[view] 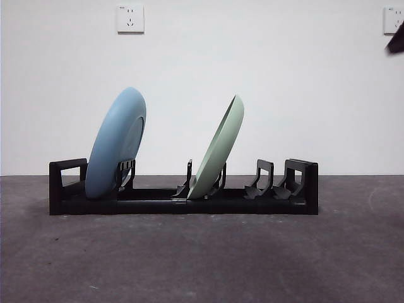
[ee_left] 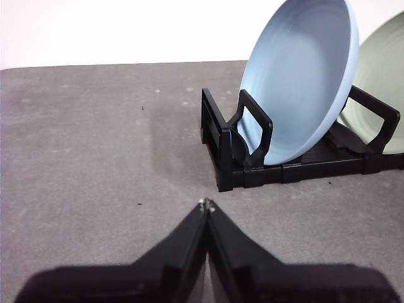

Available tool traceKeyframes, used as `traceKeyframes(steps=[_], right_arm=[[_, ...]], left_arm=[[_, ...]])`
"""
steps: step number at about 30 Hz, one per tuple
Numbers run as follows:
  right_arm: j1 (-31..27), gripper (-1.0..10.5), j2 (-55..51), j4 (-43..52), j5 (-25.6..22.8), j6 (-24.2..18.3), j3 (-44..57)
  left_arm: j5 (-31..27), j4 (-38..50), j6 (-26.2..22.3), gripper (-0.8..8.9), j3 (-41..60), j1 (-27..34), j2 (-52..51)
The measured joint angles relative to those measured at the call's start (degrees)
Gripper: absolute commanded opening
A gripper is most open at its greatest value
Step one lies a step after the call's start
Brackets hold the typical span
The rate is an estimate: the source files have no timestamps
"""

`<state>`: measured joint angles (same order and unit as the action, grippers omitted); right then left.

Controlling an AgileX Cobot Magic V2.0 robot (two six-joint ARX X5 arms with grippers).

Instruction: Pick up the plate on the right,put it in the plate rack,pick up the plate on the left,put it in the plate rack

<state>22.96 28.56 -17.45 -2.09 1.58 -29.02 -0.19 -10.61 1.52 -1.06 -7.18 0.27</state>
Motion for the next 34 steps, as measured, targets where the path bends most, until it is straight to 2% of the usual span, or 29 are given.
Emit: traceKeyframes(steps=[2, 5, 7, 11, 20, 31, 34], right_arm=[[-7.0, 0.0, -5.6, 0.5, 5.0, -1.3, 1.9], [-14.4, 0.0, -13.3, 0.9, 5.3, -2.3, 7.1], [-16.0, 0.0, -18.6, 0.7, 5.4, -2.7, 11.7], [-16.2, 0.0, -23.6, 2.5, 5.6, -3.1, 17.6], [-16.2, 0.0, -24.9, 10.0, 6.6, -3.1, 25.3], [-16.2, 0.0, -27.6, 7.6, 6.6, -1.7, 28.0], [-16.2, 0.0, -28.3, 7.7, 6.6, 0.0, 28.0]], left_arm=[[0.0, 0.0, 0.0, -0.04, 0.0, 0.0, 0.0], [0.0, 0.0, 0.0, -0.04, 0.0, 0.0, 0.0], [0.0, 0.0, 0.0, -0.04, 0.0, 0.0, 0.0], [0.0, 0.0, 0.0, -0.04, 0.0, 0.0, 0.0], [0.0, 0.0, 0.0, -0.04, 0.0, 0.0, 0.0], [0.0, 0.0, 0.0, -0.04, 0.0, 0.0, 0.0], [0.0, 0.0, 0.0, -0.04, 0.0, 0.0, 0.0]])
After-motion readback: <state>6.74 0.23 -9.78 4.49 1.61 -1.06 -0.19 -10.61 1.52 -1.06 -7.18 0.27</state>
